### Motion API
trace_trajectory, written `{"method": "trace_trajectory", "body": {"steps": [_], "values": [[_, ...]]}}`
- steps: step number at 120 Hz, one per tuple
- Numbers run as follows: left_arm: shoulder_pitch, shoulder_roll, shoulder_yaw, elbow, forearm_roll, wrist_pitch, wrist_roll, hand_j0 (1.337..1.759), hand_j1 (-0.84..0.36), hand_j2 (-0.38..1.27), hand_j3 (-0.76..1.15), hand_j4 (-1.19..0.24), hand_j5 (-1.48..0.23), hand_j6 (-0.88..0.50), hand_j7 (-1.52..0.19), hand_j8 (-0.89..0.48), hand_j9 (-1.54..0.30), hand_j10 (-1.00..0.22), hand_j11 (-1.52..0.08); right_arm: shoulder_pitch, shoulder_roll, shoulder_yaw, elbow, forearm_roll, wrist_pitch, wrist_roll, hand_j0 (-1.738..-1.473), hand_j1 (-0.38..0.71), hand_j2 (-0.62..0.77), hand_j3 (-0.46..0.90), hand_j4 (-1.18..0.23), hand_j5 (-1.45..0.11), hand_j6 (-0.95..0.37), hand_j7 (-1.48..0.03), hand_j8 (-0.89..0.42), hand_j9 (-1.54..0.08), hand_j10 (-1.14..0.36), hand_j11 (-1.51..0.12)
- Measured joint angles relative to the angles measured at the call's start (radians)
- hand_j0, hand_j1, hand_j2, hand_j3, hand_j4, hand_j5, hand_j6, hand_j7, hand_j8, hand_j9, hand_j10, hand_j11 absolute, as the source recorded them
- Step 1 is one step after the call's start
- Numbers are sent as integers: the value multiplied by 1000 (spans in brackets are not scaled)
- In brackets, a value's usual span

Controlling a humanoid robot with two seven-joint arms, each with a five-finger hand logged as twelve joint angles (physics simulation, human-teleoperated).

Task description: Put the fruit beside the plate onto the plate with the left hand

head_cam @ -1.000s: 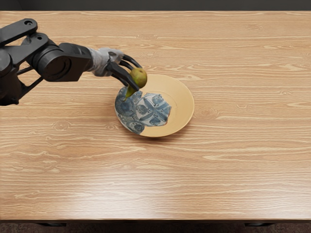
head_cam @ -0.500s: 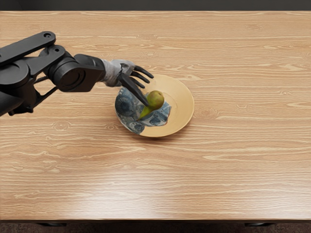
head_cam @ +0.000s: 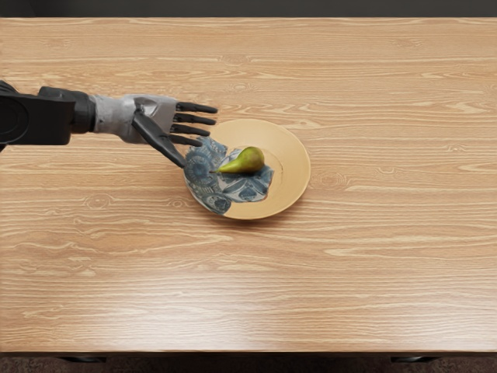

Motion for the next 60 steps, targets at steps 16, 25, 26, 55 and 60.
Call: {"method": "trace_trajectory", "body": {"steps": [16, 25, 26, 55, 60], "values": [[116, 25, -114, 4, -27, -48, 0, 1658, 334, 15, 0, -12, -20, -9, -20, -10, -20, -15, -20, 0, 0, 0, 0, 0, 0, 0, -1658, -349, 0, 0, 0, 0, -1, 0, 0, 0, 0, 0], [156, 26, -158, 7, -43, -57, 0, 1658, 339, 10, 0, -8, -14, -6, -14, -6, -14, -10, -14, 0, 0, 0, 0, 0, 0, 0, -1658, -349, 0, 0, 0, 0, -1, 0, 0, 0, 0, 0], [160, 28, -161, 7, -47, -58, 0, 1658, 339, 10, 0, -8, -13, -6, -13, -6, -13, -10, -13, 0, 0, 0, 0, 0, 0, 0, -1658, -349, 0, 0, 0, 0, -1, 0, 0, 0, 0, 0], [264, 182, -242, 11, -136, -65, 0, 1658, 346, 3, 0, -1, -4, 0, -4, -1, -4, -2, -4, 0, 0, 1, 0, 0, 0, 0, -1658, -349, 0, 0, 0, 0, -1, 0, 0, 0, 0, 0], [266, 193, -250, 14, -146, -66, 0, 1658, 347, 3, 0, -1, -3, 0, -3, 0, -3, -1, -3, 0, 0, 1, 0, 0, 0, 0, -1658, -349, 0, 0, 0, 0, -1, 0, 0, 0, 0, 0]]}}
